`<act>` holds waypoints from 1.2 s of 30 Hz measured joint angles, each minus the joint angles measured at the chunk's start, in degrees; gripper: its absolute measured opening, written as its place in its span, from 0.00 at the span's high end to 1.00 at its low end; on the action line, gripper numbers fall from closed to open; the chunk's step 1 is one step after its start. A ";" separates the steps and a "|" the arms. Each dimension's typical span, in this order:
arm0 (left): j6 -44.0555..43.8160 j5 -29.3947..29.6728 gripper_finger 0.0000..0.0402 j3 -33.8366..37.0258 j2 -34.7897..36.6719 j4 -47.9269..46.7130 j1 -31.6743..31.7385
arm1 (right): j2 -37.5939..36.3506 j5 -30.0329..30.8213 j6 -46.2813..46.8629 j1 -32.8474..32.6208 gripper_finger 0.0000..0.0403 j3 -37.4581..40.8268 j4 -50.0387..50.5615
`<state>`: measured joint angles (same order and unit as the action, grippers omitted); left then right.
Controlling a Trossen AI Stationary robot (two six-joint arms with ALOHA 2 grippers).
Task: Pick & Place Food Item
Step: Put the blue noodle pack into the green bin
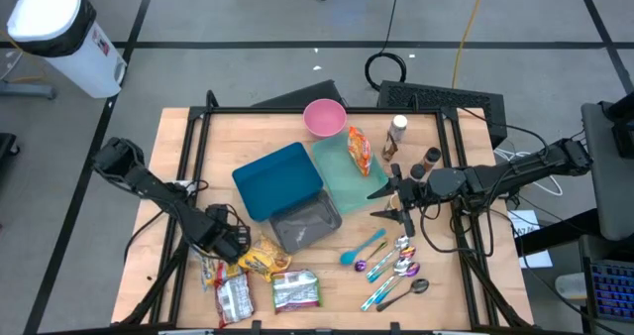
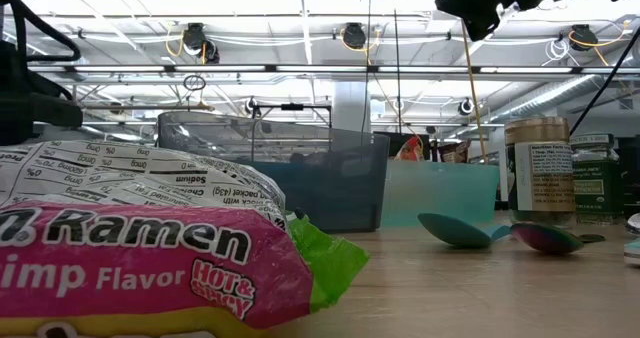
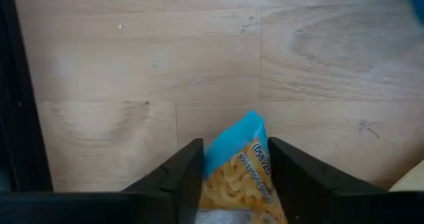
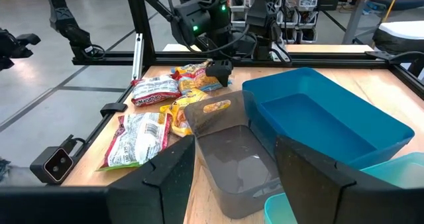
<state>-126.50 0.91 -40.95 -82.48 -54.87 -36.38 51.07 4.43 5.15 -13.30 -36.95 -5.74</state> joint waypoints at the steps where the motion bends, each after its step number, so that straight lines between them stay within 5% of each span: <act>1: -0.17 0.00 0.63 0.00 0.00 0.00 0.00 | 0.00 0.00 0.00 0.00 0.51 0.00 0.00; 12: 3.08 0.00 0.97 0.00 0.90 -0.86 -0.02 | 0.00 0.00 -0.02 0.00 0.51 0.00 0.33; 20: 3.23 1.50 0.99 -4.31 5.10 -13.20 -0.02 | 0.00 0.00 0.07 0.01 0.51 0.00 0.33; 31: 3.31 17.32 0.99 -25.29 7.63 -35.38 -0.06 | 0.00 0.00 0.13 0.02 0.51 0.00 0.35; 36: 9.01 34.37 0.99 -31.75 7.52 -34.56 0.32 | 0.00 0.00 0.15 0.02 0.51 0.00 -0.02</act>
<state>-117.49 35.28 -72.70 -74.96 -89.43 -36.07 51.07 4.43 5.30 -13.28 -36.95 -5.75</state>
